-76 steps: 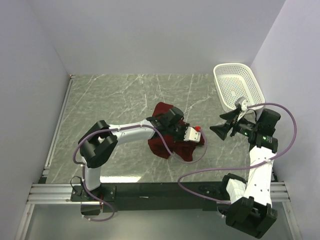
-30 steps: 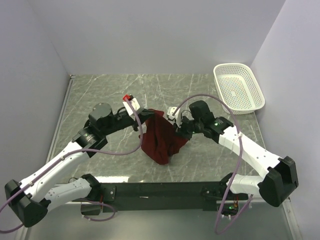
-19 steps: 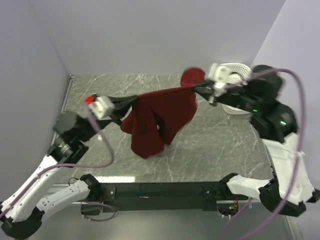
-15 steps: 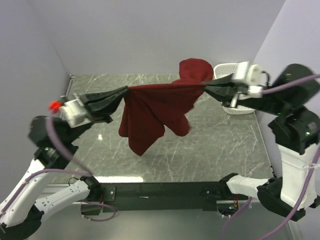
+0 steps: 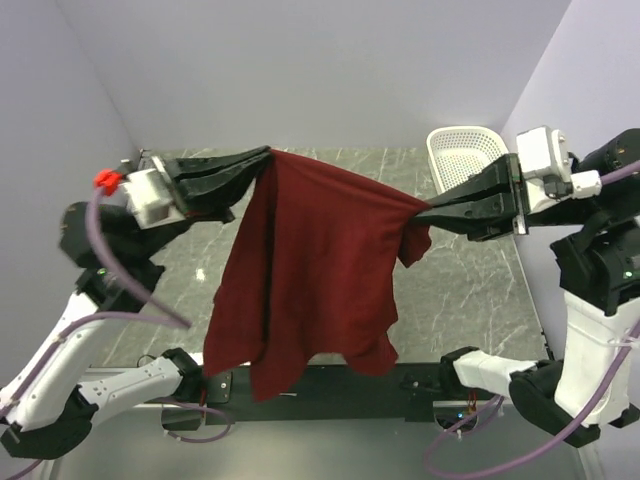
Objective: Fold and stack the t-shirts
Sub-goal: Flatten the tshirt out
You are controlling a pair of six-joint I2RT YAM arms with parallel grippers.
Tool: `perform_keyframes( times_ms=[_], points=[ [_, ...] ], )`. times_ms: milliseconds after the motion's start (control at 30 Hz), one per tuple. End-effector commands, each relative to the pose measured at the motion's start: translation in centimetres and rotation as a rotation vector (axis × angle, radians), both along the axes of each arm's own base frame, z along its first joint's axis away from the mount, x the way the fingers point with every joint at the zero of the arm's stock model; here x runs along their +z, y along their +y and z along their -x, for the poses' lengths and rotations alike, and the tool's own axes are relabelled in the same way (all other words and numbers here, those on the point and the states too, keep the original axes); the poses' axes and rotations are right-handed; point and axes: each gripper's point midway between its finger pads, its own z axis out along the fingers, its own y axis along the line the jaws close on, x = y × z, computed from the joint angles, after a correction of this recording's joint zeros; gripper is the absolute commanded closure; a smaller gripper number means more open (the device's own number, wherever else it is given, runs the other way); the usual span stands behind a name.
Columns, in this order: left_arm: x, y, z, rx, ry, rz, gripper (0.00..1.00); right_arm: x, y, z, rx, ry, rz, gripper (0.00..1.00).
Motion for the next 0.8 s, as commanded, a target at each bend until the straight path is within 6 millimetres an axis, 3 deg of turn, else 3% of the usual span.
perform_keyframes(
  times_ms=[0,33,67,133,167,200,233,267,300,367,400,433,467,500,533,600,633,667,700,733,767],
  points=[
    [-4.0,-0.8,-7.4,0.192,0.113,0.006,0.99,-1.0,0.3,1.9,0.093,0.051,0.001,1.00],
    [-7.0,-2.3,-9.2,0.189,0.154,-0.032,0.99,-1.1,0.8,1.4,0.091,0.060,-0.017,1.00],
    [-9.0,-3.3,-10.5,0.175,0.199,-0.048,0.99,-4.1,2.0,-1.5,0.068,0.178,0.005,1.00],
    [-16.1,-5.6,-14.7,0.176,0.308,-0.143,0.99,-5.7,3.1,-5.2,-0.033,0.263,-0.038,1.00],
    [-17.3,-5.7,-16.0,0.188,0.338,-0.113,0.99,-9.9,3.9,-8.1,-0.079,0.391,-0.011,1.00],
    [-22.3,-5.8,-19.0,0.229,0.420,-0.154,0.99,-11.7,3.9,-10.9,-0.203,0.401,-0.028,1.00],
    [-24.3,-5.3,-20.5,0.245,0.485,-0.130,0.97,-13.8,3.9,-12.9,-0.275,0.414,-0.026,1.00],
    [-25.4,-4.9,-21.7,0.245,0.531,-0.079,0.94,-18.9,3.8,-15.3,-0.360,0.497,0.021,1.00],
    [-29.0,-3.9,-24.1,0.290,0.610,-0.095,0.82,-21.7,3.3,-17.8,-0.462,0.533,0.039,1.00],
    [-31.2,-3.0,-26.2,0.337,0.690,-0.086,0.62,-27.9,0.5,-23.0,-0.735,0.656,0.071,0.98],
    [-33.2,-2.5,-27.4,0.365,0.744,-0.114,0.46,-30.1,-2.1,-25.5,-0.860,0.722,0.080,0.95],
    [-32.4,-2.2,-28.1,0.394,0.735,-0.109,0.38,-33.9,-3.9,-27.7,-0.963,0.844,0.152,0.86],
    [-32.1,-2.1,-28.3,0.408,0.733,-0.112,0.31,-35.8,-5.3,-28.7,-1.016,0.904,0.188,0.80],
    [-30.8,-1.9,-28.4,0.416,0.718,-0.106,0.20,-39.0,-7.8,-30.3,-1.082,0.987,0.245,0.75],
    [-30.1,-1.7,-28.3,0.427,0.708,-0.103,0.13,-40.3,-8.7,-30.2,-1.090,1.037,0.283,0.70],
    [-27.2,-0.9,-27.8,0.450,0.669,-0.081,0.07,-40.9,-9.6,-30.5,-1.086,1.010,0.304,0.58],
    [-27.3,-0.7,-27.3,0.454,0.683,-0.102,0.07,-40.8,-9.8,-30.4,-1.087,0.972,0.312,0.55],
    [-27.0,-0.8,-26.6,0.437,0.675,-0.132,0.07,-40.8,-9.7,-30.0,-1.074,0.943,0.322,0.41],
    [-25.7,-0.6,-25.4,0.418,0.656,-0.143,0.07,-39.5,-9.7,-29.7,-1.063,0.865,0.326,0.34],
    [-27.2,-0.4,-24.5,0.416,0.705,-0.209,0.07,-39.2,-9.5,-29.3,-1.045,0.825,0.348,0.28],
    [-27.4,-0.3,-23.6,0.408,0.716,-0.237,0.08,-38.5,-9.5,-29.0,-1.031,0.771,0.364,0.22]
  ],
)
